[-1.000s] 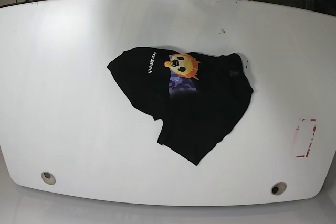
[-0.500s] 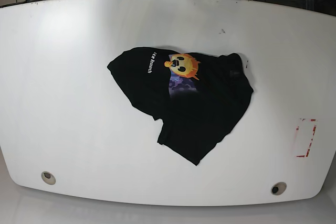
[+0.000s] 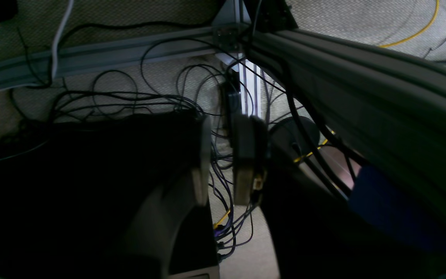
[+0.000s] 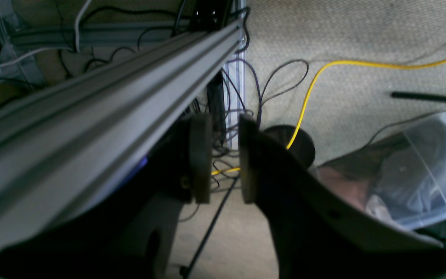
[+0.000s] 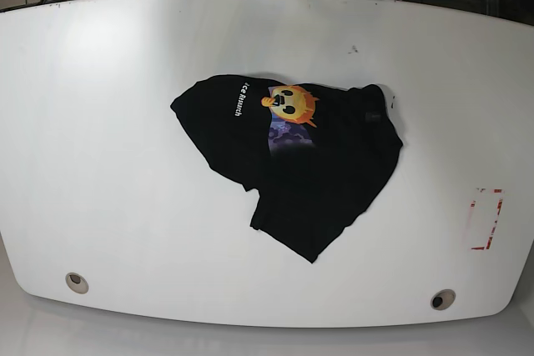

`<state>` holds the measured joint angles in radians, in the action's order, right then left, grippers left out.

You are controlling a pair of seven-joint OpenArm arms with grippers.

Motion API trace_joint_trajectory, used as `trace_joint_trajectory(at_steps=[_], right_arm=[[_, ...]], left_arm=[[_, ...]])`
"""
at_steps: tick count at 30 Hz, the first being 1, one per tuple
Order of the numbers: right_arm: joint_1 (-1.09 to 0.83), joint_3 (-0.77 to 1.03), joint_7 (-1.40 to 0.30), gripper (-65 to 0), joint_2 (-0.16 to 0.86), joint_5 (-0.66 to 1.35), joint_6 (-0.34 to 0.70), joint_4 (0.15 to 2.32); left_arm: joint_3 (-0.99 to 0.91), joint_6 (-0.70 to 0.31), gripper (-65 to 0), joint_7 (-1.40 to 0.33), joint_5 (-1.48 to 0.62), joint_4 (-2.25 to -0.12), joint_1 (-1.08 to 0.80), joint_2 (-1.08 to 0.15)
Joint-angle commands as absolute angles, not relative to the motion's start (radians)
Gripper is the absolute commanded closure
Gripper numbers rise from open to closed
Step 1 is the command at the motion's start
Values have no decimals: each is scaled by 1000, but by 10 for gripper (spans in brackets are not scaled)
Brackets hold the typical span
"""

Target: Layout the t-shirt on the table in an organized manner, then fold the t-shirt properly

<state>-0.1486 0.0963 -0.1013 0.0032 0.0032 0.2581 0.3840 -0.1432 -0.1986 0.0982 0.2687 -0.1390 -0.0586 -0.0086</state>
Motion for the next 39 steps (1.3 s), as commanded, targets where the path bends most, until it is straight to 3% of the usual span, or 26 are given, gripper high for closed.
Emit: trace_joint_trajectory(at_steps=[1, 14, 21, 28, 39], right_arm=[[-154, 94, -99, -116, 7, 2, 263, 384], [-154, 94, -97, -111, 7, 2, 262, 384], [-193, 94, -70, -111, 7, 2, 217, 417], [-295, 94, -39, -113, 5, 2, 168, 550], [-450, 94, -41, -109, 2, 4, 168, 751]], left_arm=[[-143, -193, -85, 99, 266, -140, -70, -25], [-150, -191, -86, 99, 265, -140, -74, -30], [-263, -191, -83, 110, 265, -143, -91, -28], [-303, -193, -83, 208, 268, -216, -165, -30], [-303, -199, -83, 217, 268, -366, -309, -25]])
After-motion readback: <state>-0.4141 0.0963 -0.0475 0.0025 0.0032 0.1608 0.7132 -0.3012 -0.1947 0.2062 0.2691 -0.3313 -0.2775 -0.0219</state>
